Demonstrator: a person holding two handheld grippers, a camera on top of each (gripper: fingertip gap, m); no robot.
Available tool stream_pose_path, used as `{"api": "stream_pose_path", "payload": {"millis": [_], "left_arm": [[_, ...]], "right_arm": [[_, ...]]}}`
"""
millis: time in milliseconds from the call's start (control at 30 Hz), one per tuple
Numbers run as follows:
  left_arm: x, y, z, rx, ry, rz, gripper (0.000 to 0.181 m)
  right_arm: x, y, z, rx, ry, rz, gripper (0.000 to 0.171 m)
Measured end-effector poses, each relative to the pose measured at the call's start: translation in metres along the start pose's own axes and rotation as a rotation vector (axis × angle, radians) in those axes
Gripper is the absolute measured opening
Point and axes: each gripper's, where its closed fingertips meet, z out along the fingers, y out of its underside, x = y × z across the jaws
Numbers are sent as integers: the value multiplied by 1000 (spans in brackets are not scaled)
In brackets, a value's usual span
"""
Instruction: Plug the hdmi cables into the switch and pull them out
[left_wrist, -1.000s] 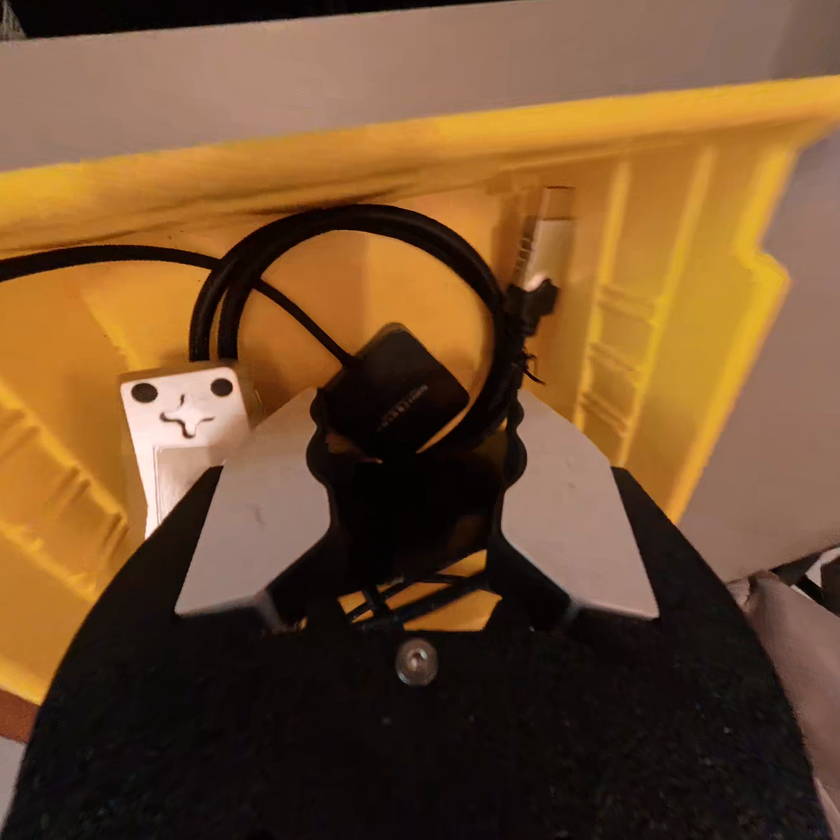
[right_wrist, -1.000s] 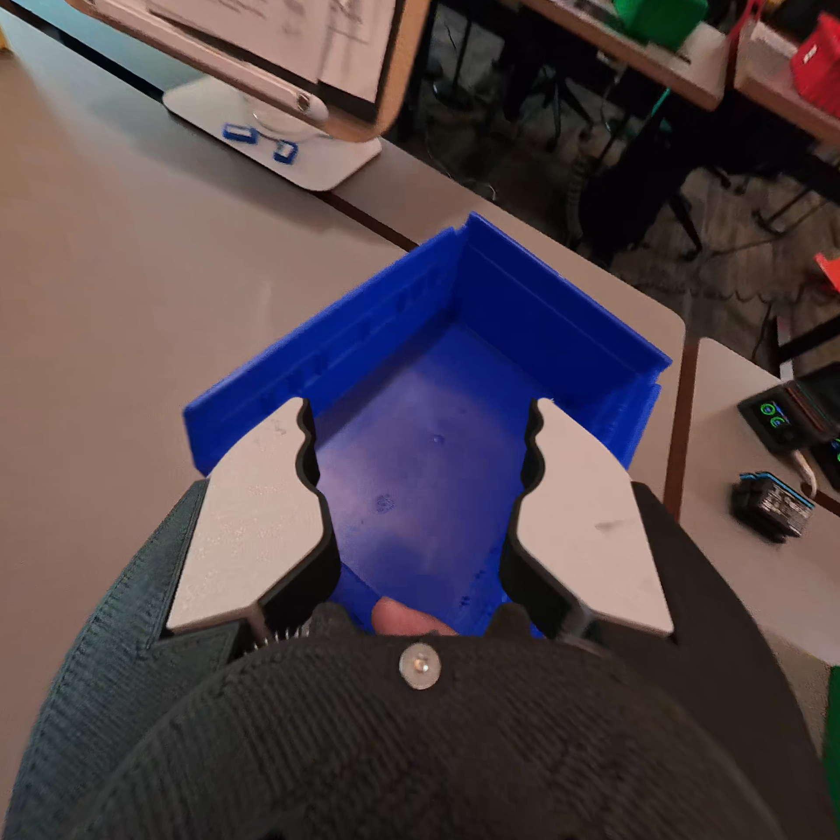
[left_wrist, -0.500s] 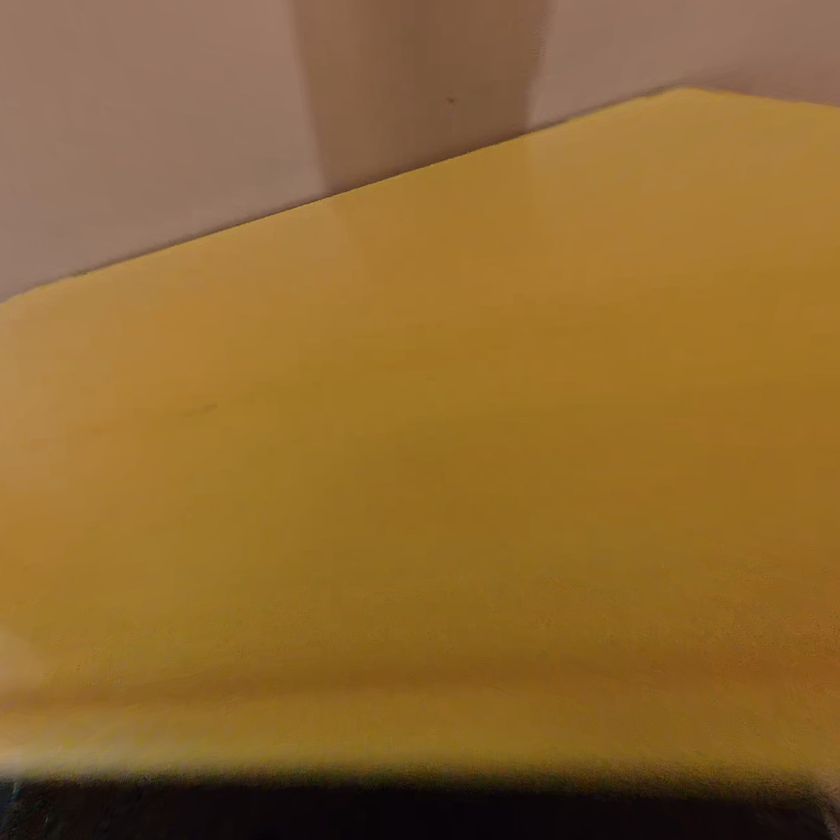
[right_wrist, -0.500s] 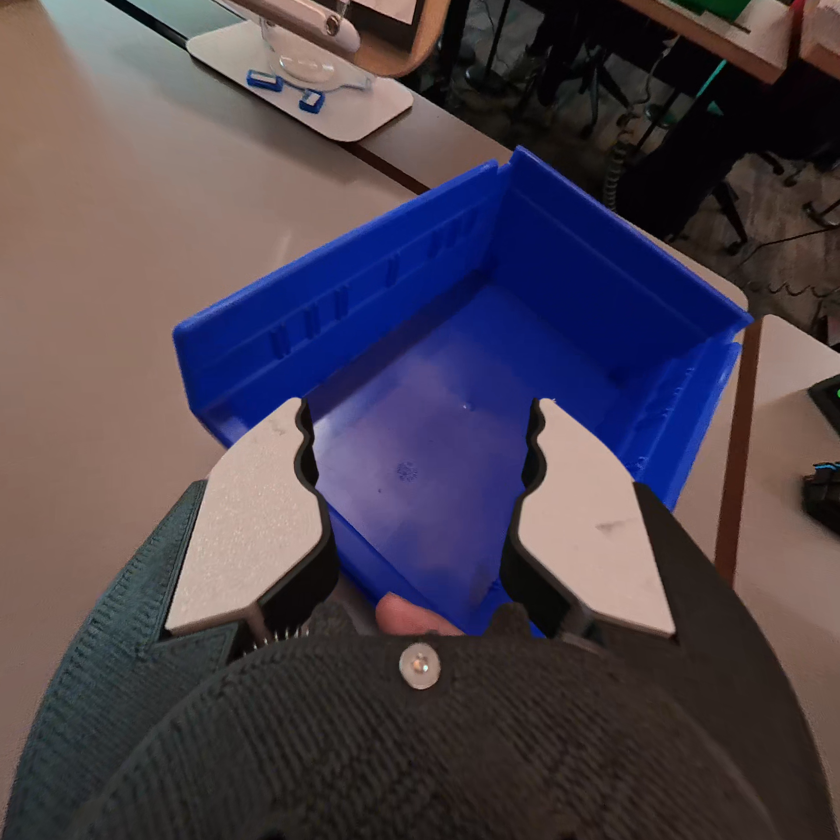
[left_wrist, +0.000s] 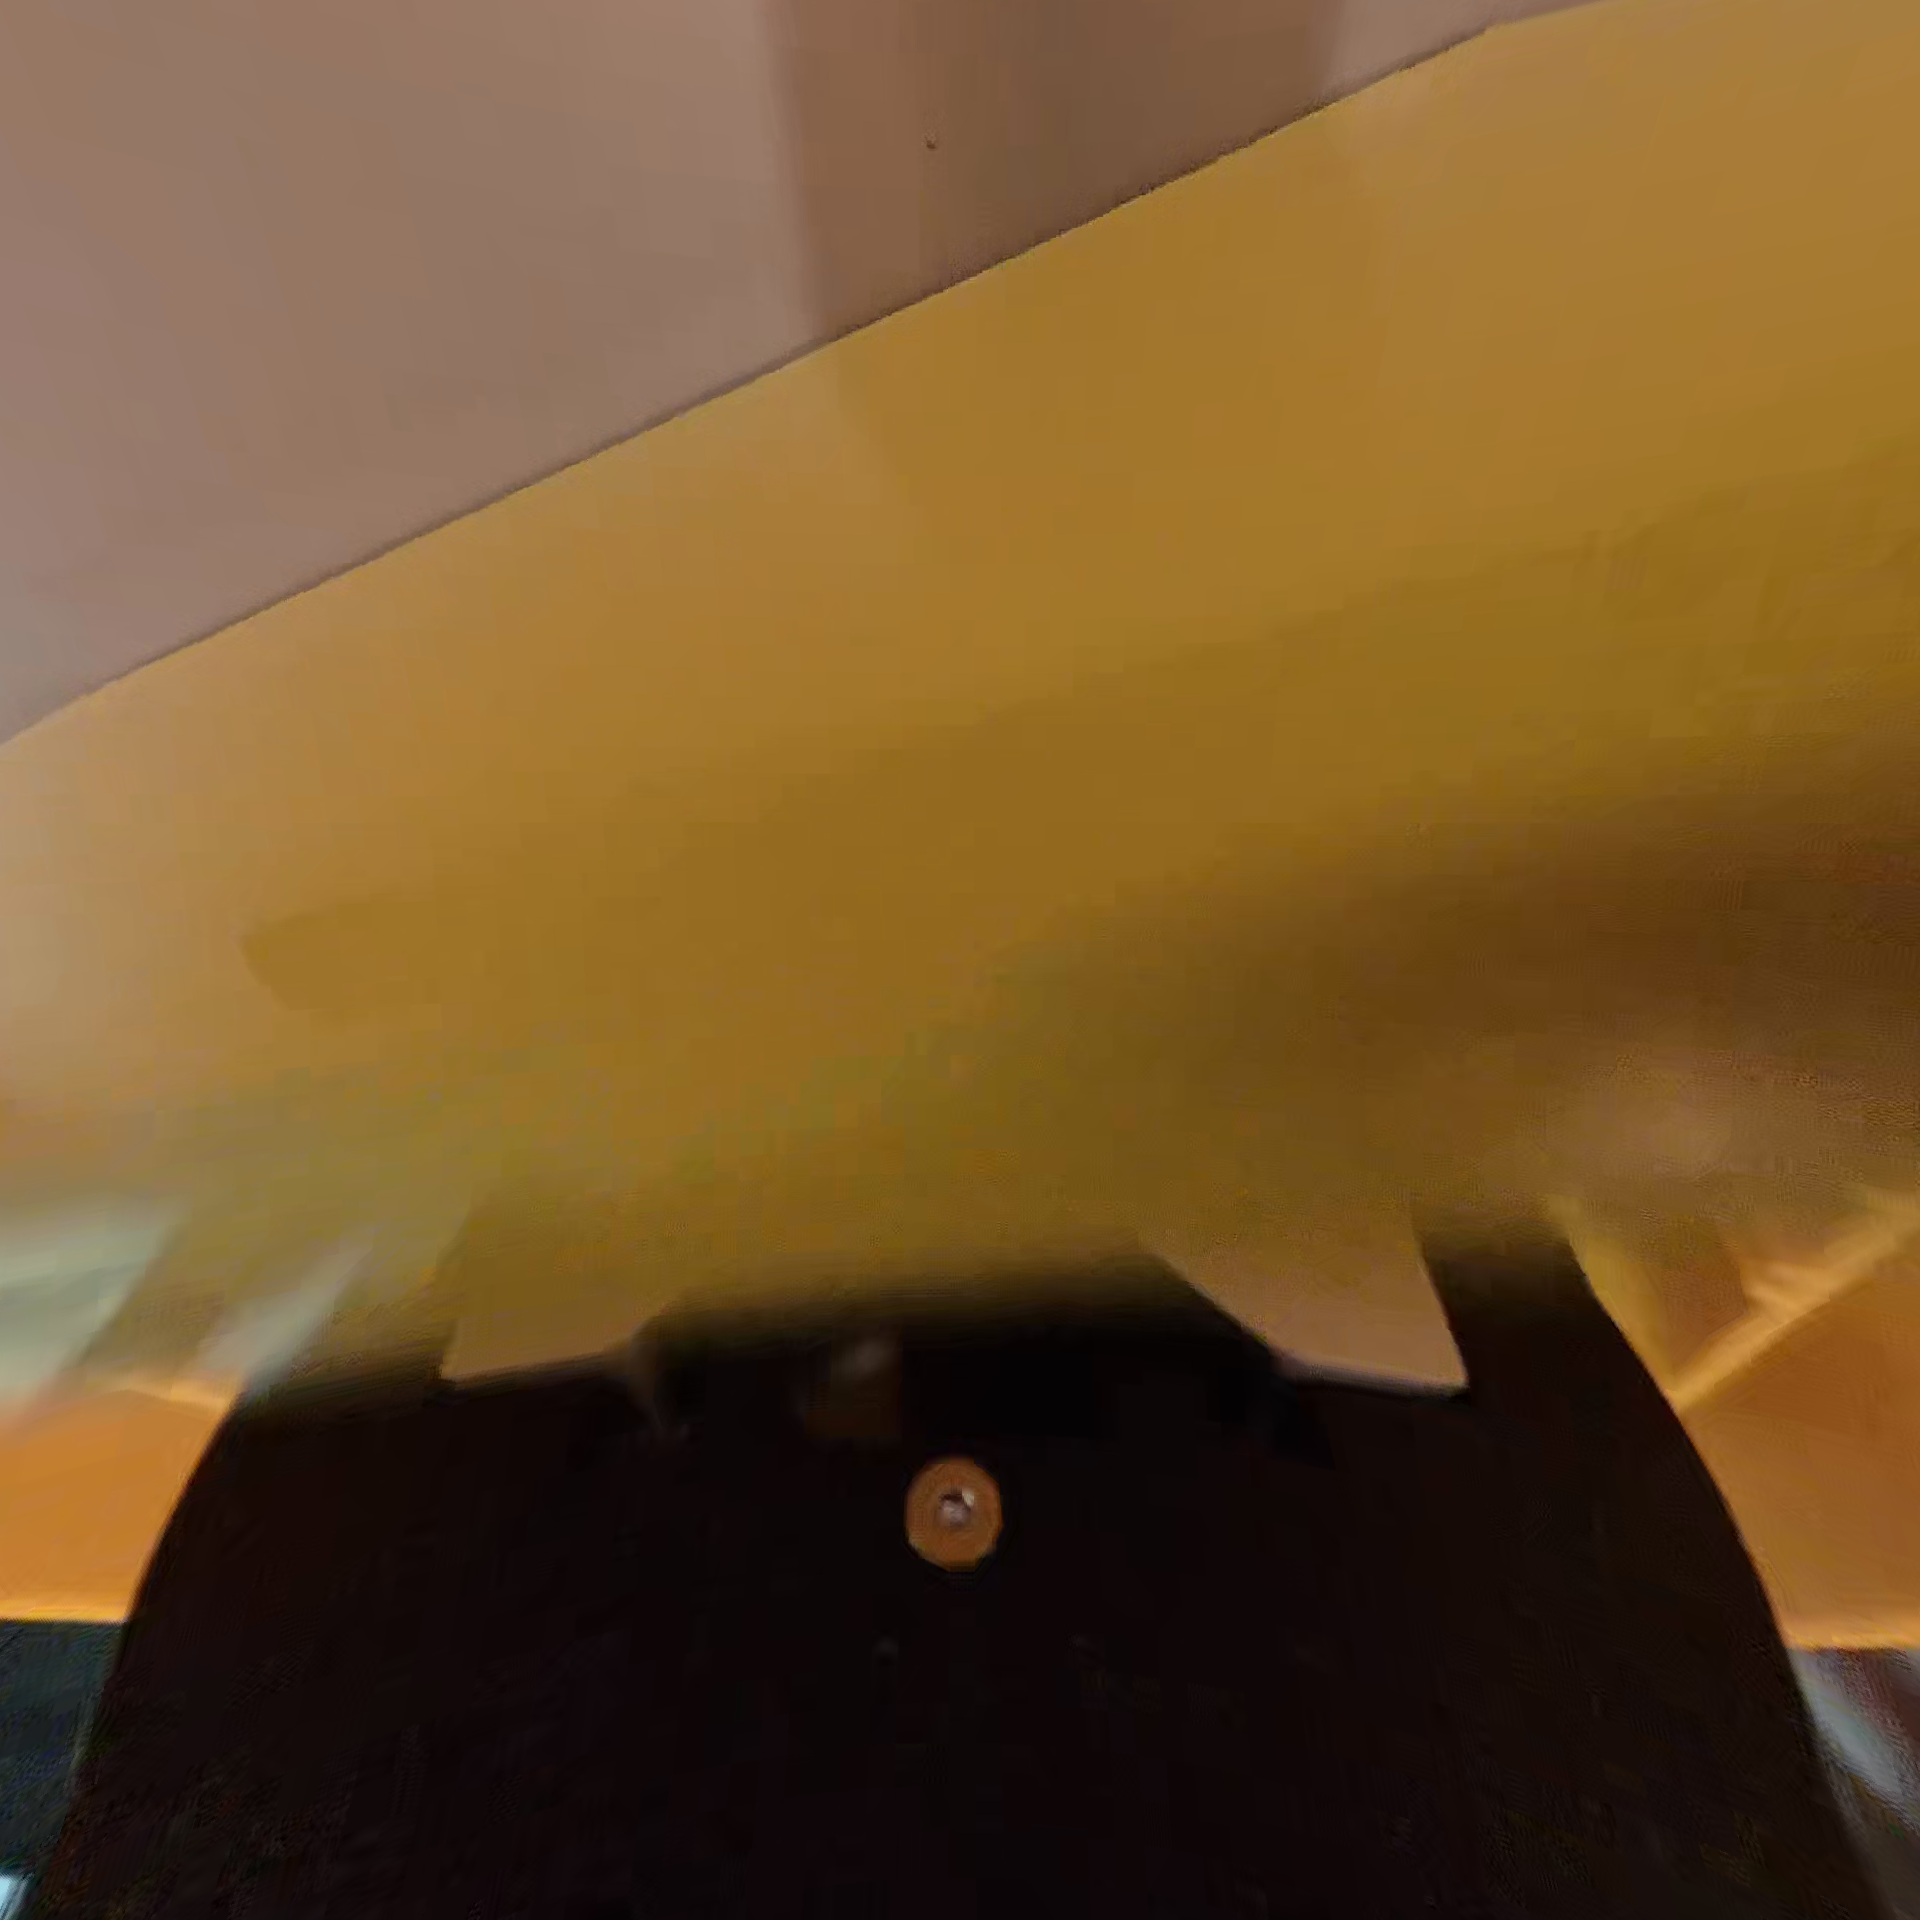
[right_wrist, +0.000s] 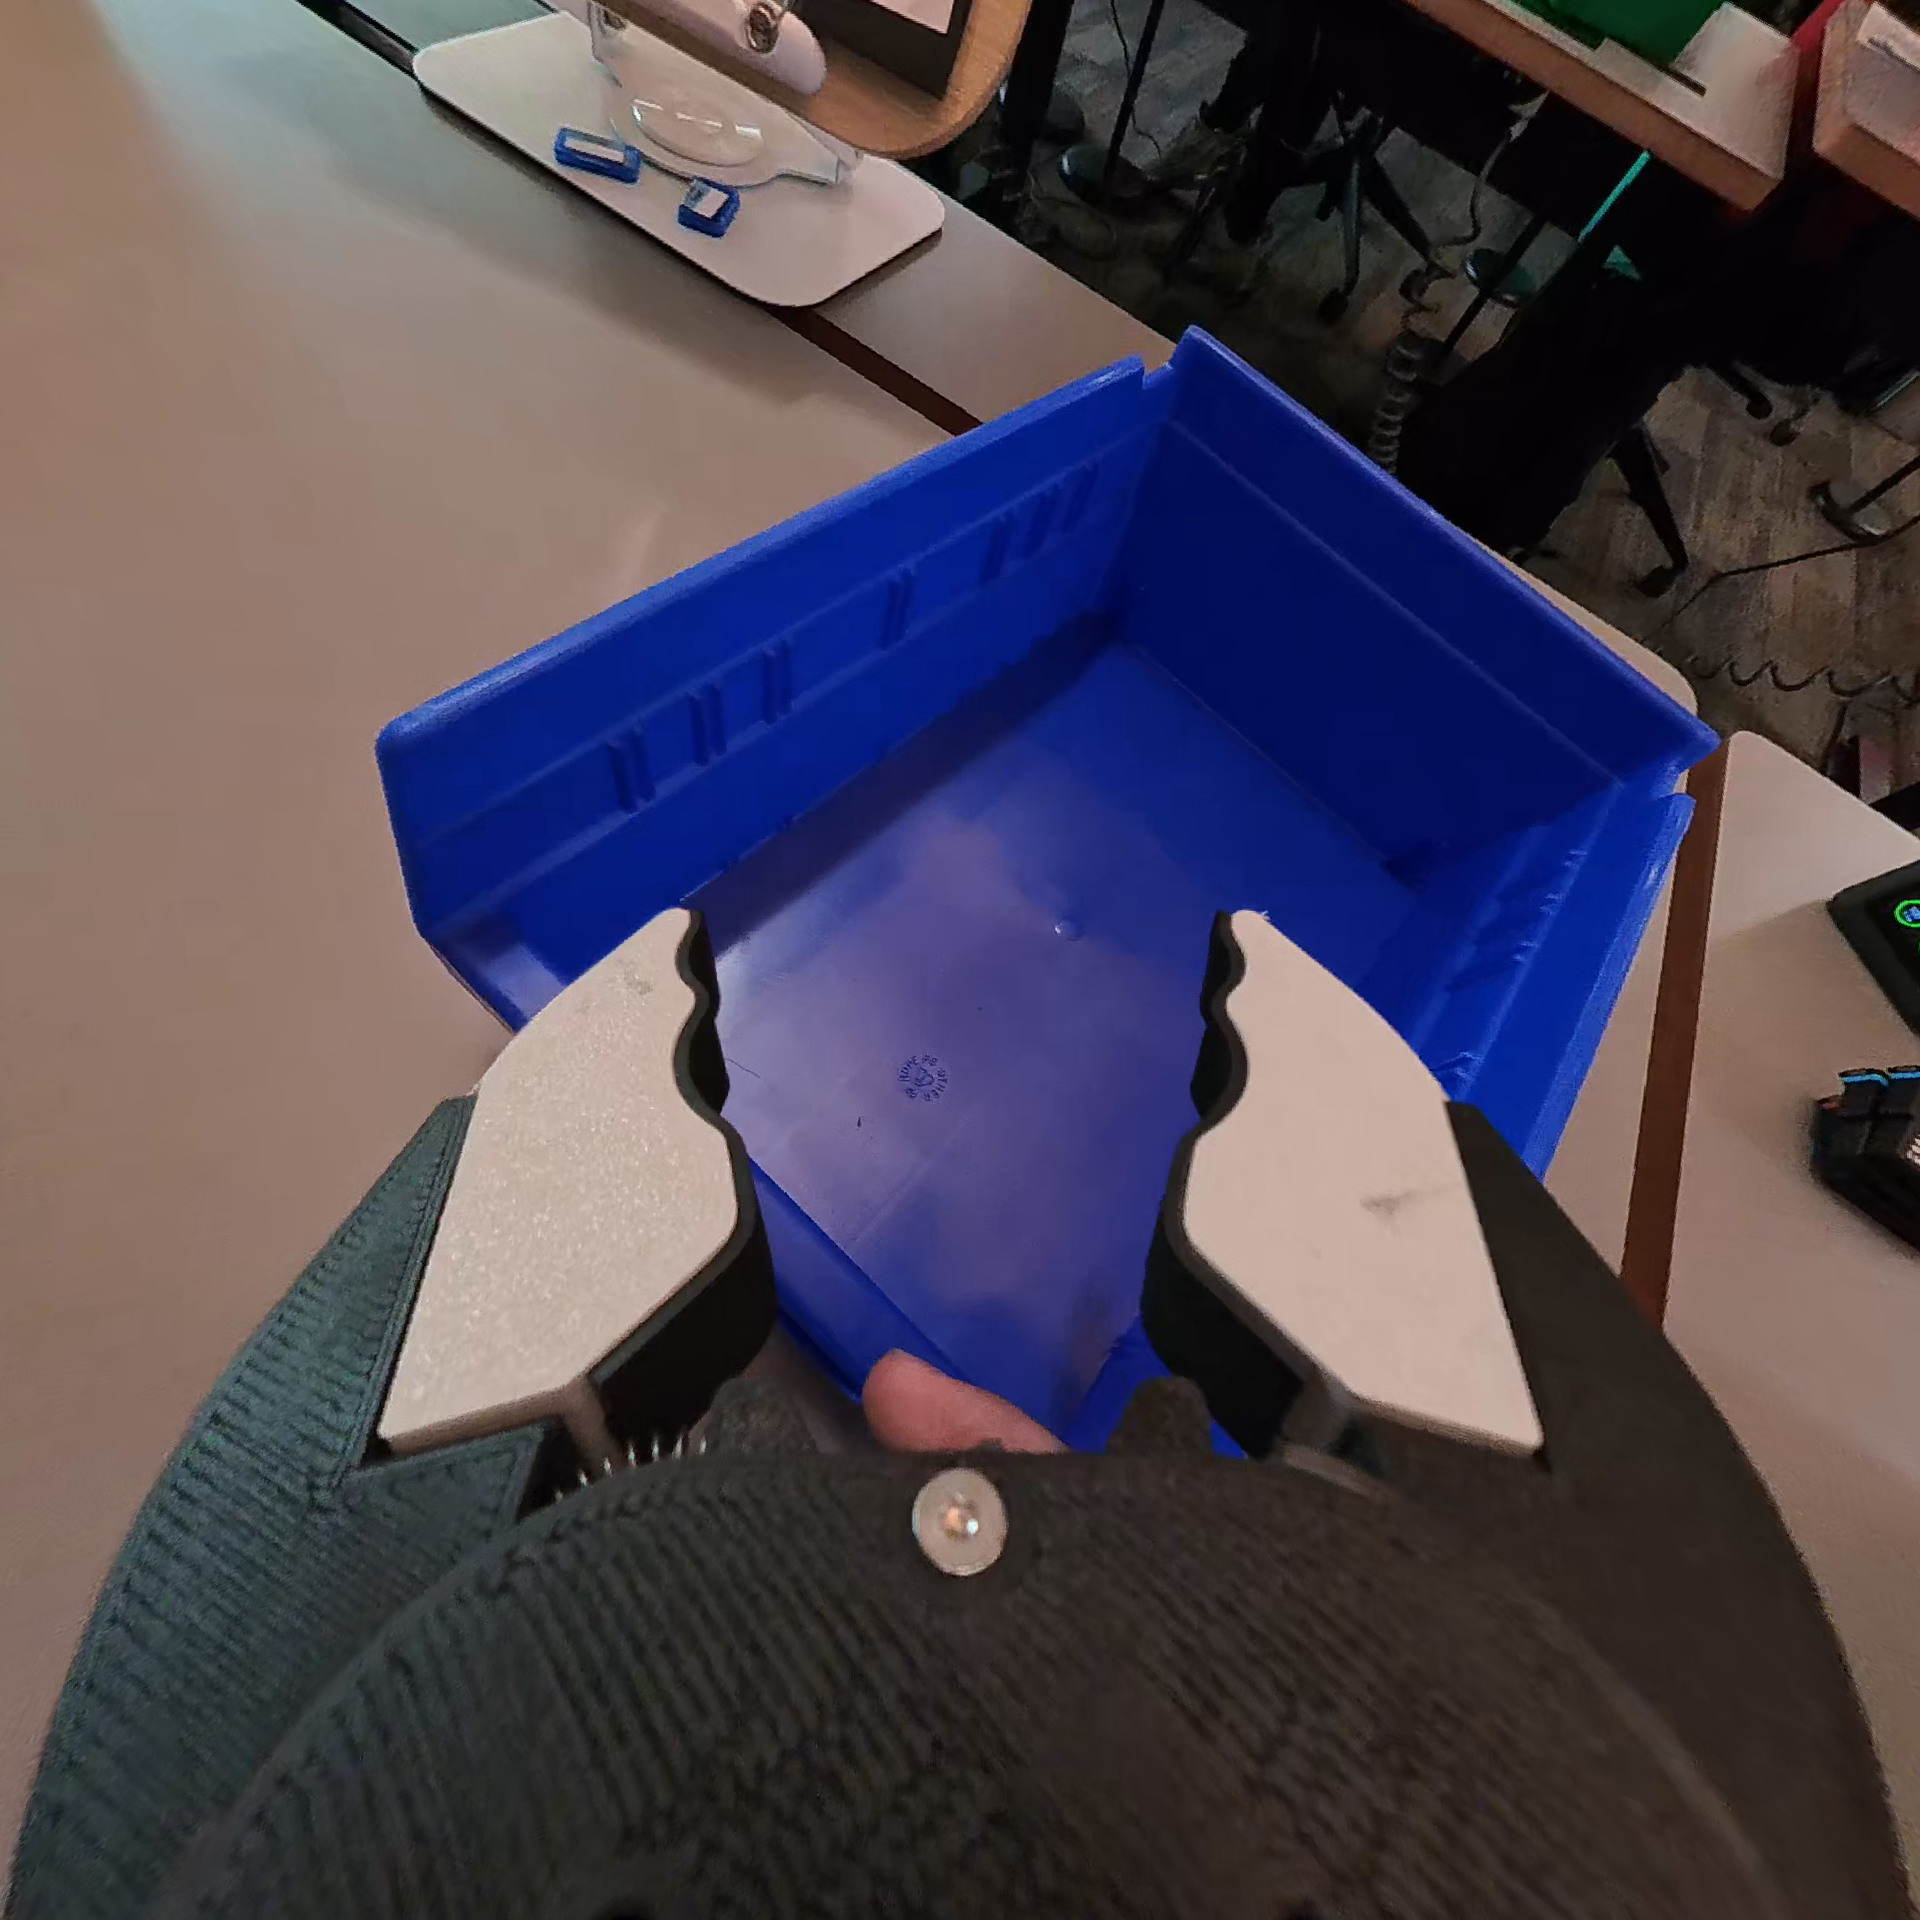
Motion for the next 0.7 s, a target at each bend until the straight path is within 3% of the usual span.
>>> {"api": "stream_pose_path", "payload": {"millis": [33,400,700], "left_arm": [[-1,0,0,17,-2,9,58],[-4,-13,-13,232,95,-30,52],[4,-22,-53,489,354,-95,50]], "right_arm": [[1,0,-1,-1,6,3,89],[0,5,-5,-25,27,-11,89],[-1,8,-1,-46,31,-22,89]]}}
